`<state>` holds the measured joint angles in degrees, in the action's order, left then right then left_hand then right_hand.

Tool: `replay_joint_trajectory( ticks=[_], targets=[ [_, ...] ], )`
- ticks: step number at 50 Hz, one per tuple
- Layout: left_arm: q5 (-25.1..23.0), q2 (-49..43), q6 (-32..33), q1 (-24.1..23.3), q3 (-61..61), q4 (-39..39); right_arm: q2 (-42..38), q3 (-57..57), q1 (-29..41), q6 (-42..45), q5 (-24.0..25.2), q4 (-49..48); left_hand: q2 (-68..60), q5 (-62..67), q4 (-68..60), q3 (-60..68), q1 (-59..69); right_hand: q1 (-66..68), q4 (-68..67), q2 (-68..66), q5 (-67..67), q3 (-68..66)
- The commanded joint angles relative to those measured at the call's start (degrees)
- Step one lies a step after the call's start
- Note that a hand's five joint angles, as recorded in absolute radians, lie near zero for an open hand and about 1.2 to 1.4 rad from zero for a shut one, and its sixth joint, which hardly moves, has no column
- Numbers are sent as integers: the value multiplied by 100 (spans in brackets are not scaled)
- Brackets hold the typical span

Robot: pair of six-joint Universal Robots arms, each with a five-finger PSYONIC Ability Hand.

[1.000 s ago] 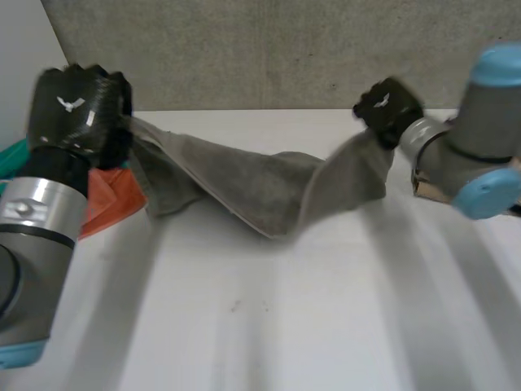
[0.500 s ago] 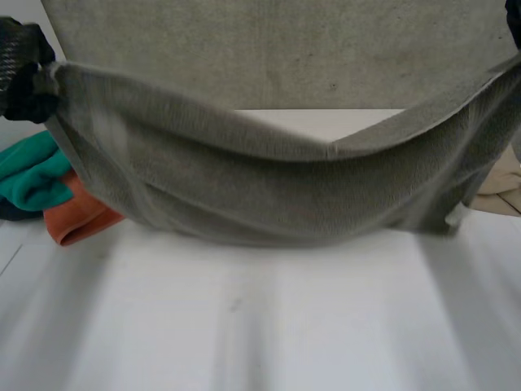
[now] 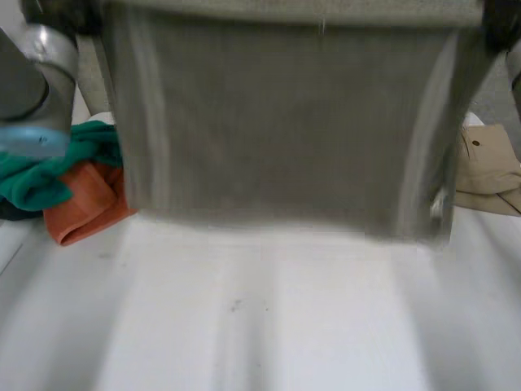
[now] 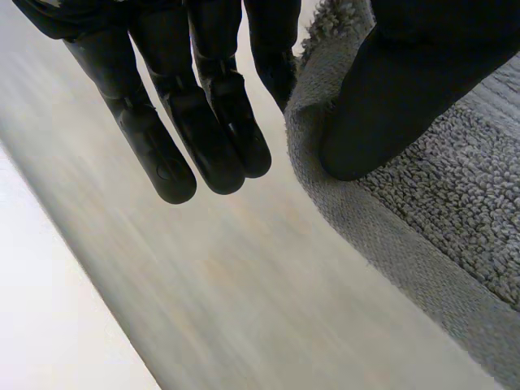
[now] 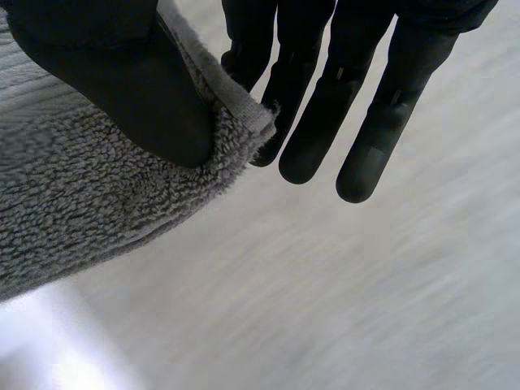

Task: Fold the laundry.

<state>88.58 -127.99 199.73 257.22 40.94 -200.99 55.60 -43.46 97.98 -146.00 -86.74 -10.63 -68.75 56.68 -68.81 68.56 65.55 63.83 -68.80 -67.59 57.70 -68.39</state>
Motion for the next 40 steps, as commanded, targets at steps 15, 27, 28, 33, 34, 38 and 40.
replay_joint_trajectory(
  ticks=[15,27,28,33,34,38,40],
  targets=[
    [-95,-154,-593,4,2021,-1777,-382,-1550,55,-702,842,-1346,-1125,1332,-1119,1144,1445,1617,-1120,-1241,1230,-1161],
    [-139,-402,301,-189,3480,-892,-999,-2007,2,62,843,121,-1125,1332,-1119,1144,1445,1617,-1120,-1241,1230,-1161],
    [-131,-323,442,-189,3595,-689,-920,-2104,-7,193,843,305,-1125,1332,-1119,1144,1445,1617,-1120,-1241,1230,-1161],
    [-60,791,1120,-102,4596,735,-130,-2991,-16,826,825,1351,-1125,1332,-1119,1144,1445,1617,-1120,-1241,1230,-1161],
    [-60,994,1190,-102,4807,954,263,-3402,-51,984,782,1666,-1125,1332,-1119,1144,1445,1617,-1120,-1241,1230,-1161],
    [-87,2371,1436,30,6071,2087,1326,-4334,-366,1440,738,2317,-1125,1332,-1119,1144,1445,1617,-1120,-1241,1230,-1161],
    [-122,2822,1516,57,6451,2423,1768,-4687,-568,1775,737,2591,-1125,1332,-1119,1144,1445,1617,-1120,-1241,1230,-1161]
  ],
)
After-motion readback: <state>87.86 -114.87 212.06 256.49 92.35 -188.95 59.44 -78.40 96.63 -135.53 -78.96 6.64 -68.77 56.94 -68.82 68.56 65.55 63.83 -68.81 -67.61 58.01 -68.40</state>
